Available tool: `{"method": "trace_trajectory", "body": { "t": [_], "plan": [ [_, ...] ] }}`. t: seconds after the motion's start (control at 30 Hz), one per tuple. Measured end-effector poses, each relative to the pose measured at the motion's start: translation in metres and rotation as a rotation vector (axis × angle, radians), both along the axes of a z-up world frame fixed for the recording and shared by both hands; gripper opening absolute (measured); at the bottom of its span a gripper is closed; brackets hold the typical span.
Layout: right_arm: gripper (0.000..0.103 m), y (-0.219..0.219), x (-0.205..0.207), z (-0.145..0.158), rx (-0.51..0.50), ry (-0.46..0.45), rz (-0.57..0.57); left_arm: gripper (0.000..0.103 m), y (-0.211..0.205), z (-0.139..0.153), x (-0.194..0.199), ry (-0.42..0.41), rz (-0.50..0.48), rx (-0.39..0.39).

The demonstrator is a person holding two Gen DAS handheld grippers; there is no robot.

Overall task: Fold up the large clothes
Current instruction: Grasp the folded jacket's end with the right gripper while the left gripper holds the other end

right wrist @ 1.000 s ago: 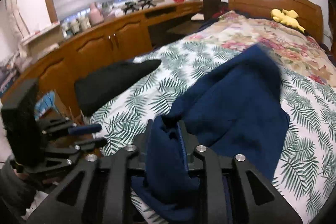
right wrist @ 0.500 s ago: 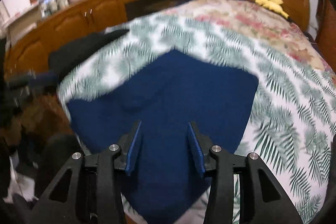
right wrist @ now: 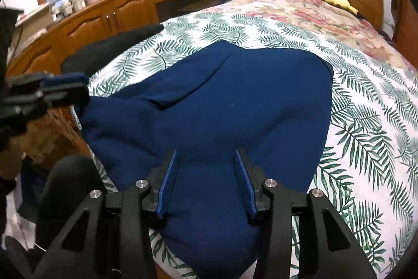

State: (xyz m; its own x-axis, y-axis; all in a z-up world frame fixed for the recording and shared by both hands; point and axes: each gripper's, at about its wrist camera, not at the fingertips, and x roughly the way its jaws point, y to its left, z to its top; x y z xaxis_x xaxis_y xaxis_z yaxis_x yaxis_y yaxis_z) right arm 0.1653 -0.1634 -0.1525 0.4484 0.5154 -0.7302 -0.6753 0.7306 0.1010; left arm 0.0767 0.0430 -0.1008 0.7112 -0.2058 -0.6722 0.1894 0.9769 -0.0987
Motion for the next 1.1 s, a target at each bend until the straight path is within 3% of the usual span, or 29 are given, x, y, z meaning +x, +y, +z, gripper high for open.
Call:
{"method": "trace_trajectory", "body": {
  "t": [0.2,0.4,0.5,0.7,0.97,1.1],
  "plan": [
    [0.045,-0.019,0.012,0.024,0.03,-0.068,-0.024,0.027,0.0,-0.007,0.004,0.018,0.002,0.012],
    [0.048,-0.032,0.075,0.016,-0.039,-0.132,-0.105,0.027,0.003,-0.014,0.006,0.039,0.001,0.014],
    [0.049,-0.039,0.117,-0.002,-0.027,-0.06,-0.138,0.027,0.007,-0.016,0.002,0.054,-0.002,-0.002],
    [0.063,-0.042,0.165,-0.021,-0.024,0.013,-0.177,0.027,0.023,-0.016,-0.023,0.081,0.041,-0.027],
    [0.073,-0.05,0.183,-0.04,0.036,0.09,-0.182,0.028,0.032,-0.045,-0.027,0.173,0.057,-0.049],
    [0.075,-0.054,0.186,-0.045,0.058,0.117,-0.185,0.028,0.03,-0.052,-0.022,0.174,0.064,-0.053]
  ]
}}
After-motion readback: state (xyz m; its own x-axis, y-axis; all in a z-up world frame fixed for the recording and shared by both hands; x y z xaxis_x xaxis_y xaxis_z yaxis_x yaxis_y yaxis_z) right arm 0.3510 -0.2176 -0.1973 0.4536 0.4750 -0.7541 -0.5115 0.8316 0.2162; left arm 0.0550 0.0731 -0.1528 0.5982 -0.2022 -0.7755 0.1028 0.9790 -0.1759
